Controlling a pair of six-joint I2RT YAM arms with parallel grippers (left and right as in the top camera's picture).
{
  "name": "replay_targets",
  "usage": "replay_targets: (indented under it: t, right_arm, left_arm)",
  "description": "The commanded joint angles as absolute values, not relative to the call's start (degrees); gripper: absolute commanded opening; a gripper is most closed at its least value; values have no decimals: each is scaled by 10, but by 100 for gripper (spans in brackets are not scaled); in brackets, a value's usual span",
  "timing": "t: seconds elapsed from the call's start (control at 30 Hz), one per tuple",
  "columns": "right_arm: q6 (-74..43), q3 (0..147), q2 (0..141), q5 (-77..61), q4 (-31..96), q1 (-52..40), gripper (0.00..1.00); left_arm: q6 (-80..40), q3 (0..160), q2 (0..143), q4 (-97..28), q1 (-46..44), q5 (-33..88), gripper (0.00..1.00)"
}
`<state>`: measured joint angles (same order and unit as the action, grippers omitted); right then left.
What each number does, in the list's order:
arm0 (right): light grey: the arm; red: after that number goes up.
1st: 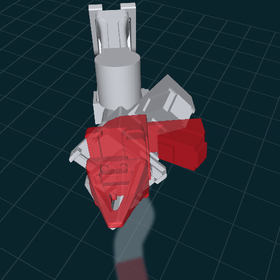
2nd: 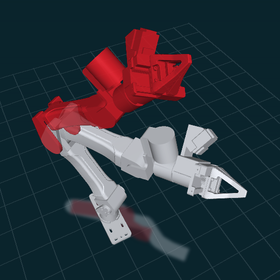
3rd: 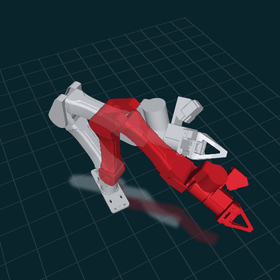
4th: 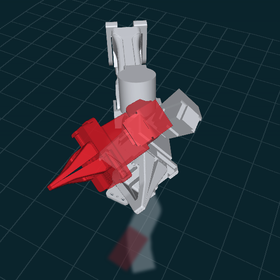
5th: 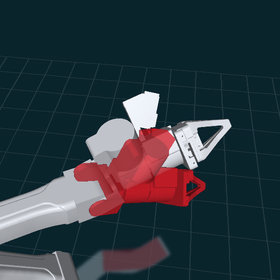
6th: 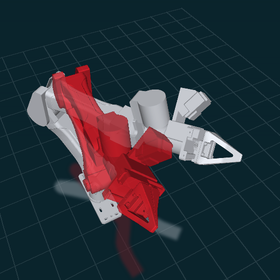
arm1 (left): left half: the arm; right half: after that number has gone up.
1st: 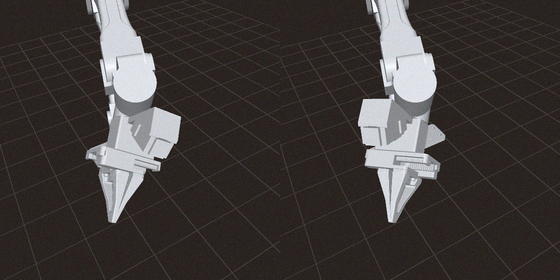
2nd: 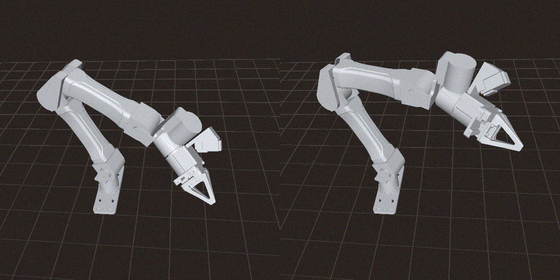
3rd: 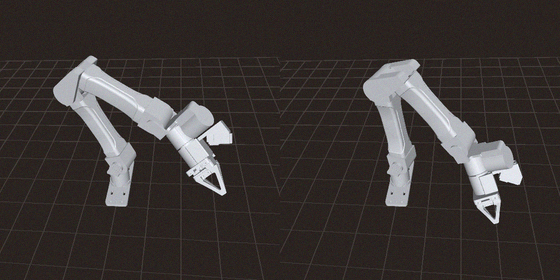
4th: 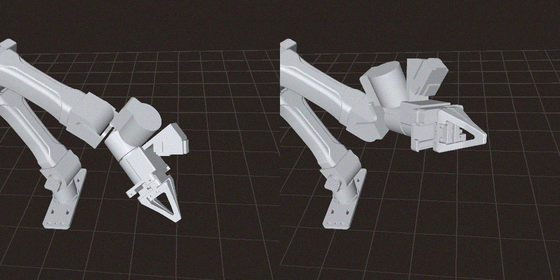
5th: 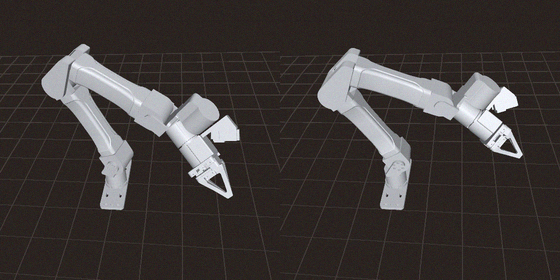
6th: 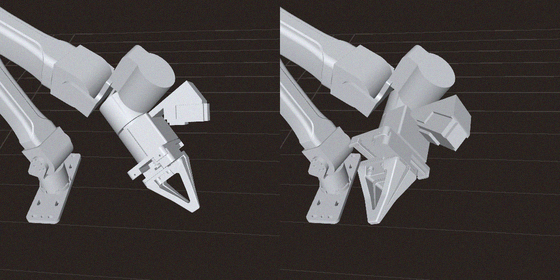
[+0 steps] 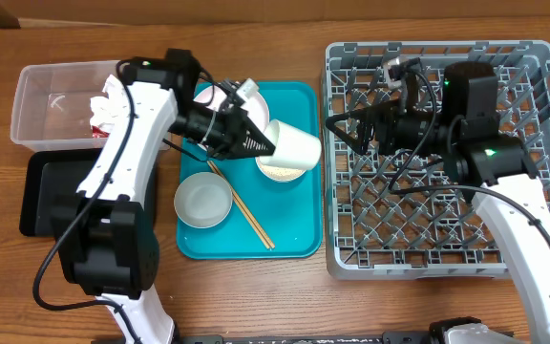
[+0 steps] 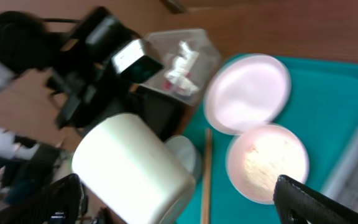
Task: Sort waste into correct bins and load items into the dishwasher
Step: 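Hand the white cup from the left gripper to the right gripper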
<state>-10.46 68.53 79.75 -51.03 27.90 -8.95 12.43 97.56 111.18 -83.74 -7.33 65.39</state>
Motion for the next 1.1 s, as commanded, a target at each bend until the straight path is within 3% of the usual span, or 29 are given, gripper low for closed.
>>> replay_targets:
  t: [0.0, 0.13, 0.4, 0.9, 0.97, 1.07]
  right_arm:
    - [-105, 693, 817, -618, 234, -102, 100]
    - [-105, 693, 844, -679, 159, -125, 100]
    - [-105, 693, 860, -677, 139, -158, 96]
    - [-105, 693, 860, -677, 104, -182, 62]
    - [-105, 693, 860, -676, 101, -183, 53]
    - [-105, 693, 860, -677, 95, -184, 48]
  left_arm:
    - [178, 987, 1101, -854, -56, 791, 4]
    - [180, 987, 1101, -857, -53, 808, 4]
    - [180, 987, 1101, -857, -53, 837, 4]
    - [180, 987, 1101, -865, -53, 834, 4]
    - [180, 987, 1101, -865, -53, 834, 7]
    - [180, 987, 1101, -865, -53, 826, 12]
